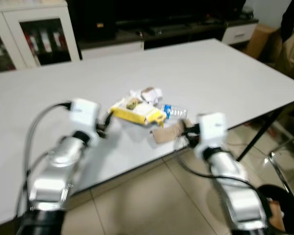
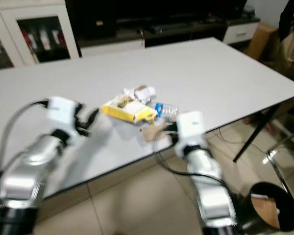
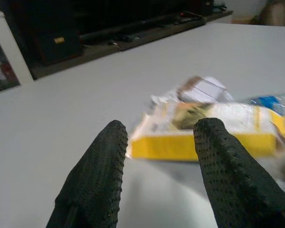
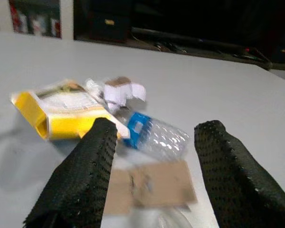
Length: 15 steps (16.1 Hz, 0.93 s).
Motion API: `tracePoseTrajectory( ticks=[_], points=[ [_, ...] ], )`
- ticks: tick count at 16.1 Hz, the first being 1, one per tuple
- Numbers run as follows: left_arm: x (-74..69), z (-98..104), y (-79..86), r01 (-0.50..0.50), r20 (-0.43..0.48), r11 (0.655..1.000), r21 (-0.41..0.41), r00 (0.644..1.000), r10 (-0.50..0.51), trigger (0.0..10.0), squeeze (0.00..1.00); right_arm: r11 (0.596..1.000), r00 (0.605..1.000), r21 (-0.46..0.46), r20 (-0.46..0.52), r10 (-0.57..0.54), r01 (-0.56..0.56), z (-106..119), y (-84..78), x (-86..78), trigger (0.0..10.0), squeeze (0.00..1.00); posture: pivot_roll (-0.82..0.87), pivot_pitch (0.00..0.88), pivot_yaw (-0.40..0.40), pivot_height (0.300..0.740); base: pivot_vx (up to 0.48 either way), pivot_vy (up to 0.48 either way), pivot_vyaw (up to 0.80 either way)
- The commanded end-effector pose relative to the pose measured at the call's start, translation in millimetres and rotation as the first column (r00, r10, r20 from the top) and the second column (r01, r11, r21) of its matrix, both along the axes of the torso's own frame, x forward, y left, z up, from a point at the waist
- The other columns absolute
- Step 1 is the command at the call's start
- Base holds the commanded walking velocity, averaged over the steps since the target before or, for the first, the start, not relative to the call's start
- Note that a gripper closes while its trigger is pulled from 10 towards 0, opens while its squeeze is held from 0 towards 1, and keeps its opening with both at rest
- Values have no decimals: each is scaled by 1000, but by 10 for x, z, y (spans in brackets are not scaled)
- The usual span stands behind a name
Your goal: Picking trash to rubbish bin
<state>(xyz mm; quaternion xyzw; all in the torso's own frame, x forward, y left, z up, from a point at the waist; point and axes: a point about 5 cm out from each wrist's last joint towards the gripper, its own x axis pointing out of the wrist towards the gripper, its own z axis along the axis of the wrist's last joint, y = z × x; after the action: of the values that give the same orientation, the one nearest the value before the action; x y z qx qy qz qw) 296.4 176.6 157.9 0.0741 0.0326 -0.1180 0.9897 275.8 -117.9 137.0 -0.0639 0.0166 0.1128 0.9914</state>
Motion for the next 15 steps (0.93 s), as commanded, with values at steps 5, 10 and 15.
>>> tracePoseTrajectory(
  ticks=[5,10,15],
  points=[
    [-42,-10,-39,43,-7,999,16,999,-43,10000,0,998,998,-3,-16,-55,55,-22,-128,-7,10000,0,-54,0,-20,740,352,0,-411],
    [-63,-24,-21,35,-15,999,18,999,-35,10000,0,999,999,-10,1,-50,50,0,-136,11,10000,0,-54,0,-19,740,352,0,-251],
    [-42,-12,13,18,-15,1000,10,1000,-18,10000,0,999,999,-7,0,-45,45,-1,-127,6,10000,0,-56,0,-10,740,349,0,0]
  ],
)
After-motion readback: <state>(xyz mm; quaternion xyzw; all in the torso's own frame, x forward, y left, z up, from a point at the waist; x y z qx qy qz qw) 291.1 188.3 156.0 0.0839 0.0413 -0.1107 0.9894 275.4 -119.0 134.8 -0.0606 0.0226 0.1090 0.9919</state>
